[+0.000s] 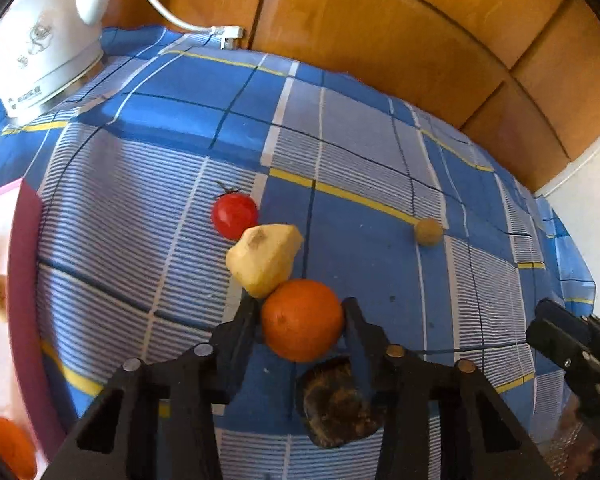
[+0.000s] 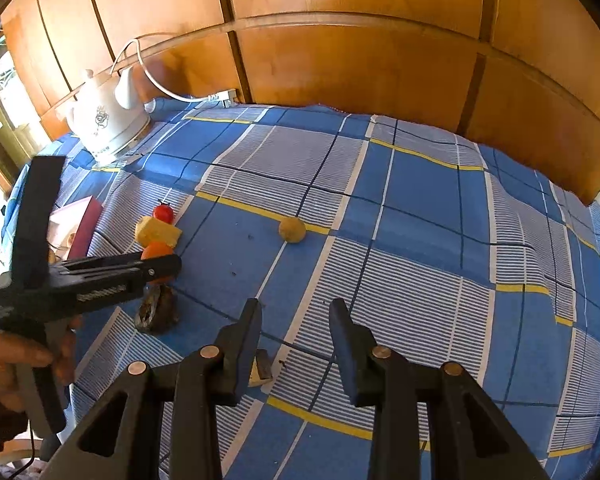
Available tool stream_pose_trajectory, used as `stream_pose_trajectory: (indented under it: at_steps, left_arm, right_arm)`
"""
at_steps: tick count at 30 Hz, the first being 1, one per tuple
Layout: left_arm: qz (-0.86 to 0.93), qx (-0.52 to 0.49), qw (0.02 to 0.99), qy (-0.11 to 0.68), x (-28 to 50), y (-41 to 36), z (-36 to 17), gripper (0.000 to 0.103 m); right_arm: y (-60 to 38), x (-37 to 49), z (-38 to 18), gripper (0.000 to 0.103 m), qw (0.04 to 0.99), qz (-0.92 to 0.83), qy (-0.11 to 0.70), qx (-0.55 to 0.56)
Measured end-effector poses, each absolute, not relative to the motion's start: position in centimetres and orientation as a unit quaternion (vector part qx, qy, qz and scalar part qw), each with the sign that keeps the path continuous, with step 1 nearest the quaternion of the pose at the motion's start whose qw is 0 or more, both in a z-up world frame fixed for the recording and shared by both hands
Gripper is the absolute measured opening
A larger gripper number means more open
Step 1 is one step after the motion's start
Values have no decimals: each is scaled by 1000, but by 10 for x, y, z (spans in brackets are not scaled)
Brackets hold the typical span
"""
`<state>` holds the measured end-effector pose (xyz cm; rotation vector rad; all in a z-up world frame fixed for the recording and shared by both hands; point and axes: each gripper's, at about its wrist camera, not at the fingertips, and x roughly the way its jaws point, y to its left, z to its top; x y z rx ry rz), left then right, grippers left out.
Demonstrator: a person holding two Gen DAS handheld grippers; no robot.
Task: Organize fruits
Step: 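Reach the left gripper to the orange on the cloth and grasp it, then hold the orange in the left gripper while right grasps the red cherry tomato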
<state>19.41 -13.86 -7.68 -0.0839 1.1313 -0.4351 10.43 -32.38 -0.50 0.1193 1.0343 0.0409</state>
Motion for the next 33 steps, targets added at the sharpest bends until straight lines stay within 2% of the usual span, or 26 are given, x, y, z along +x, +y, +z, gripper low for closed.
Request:
stream_pose_trajectory:
  at_steps: [13,24,33]
  left_arm:
    - [-239,-17,839,488,135,-101,-43,39]
    - [-258,78,843,466,61,-111,-70,40]
    - [-270,63,843,462,60,-103,-76,40]
  right_arm:
    - [-334,106,-12,35,863,-2,502,62]
    - [-335,105,-17,35,862,11,501,82]
    - [-305,111,-16,35,848,98,506,125]
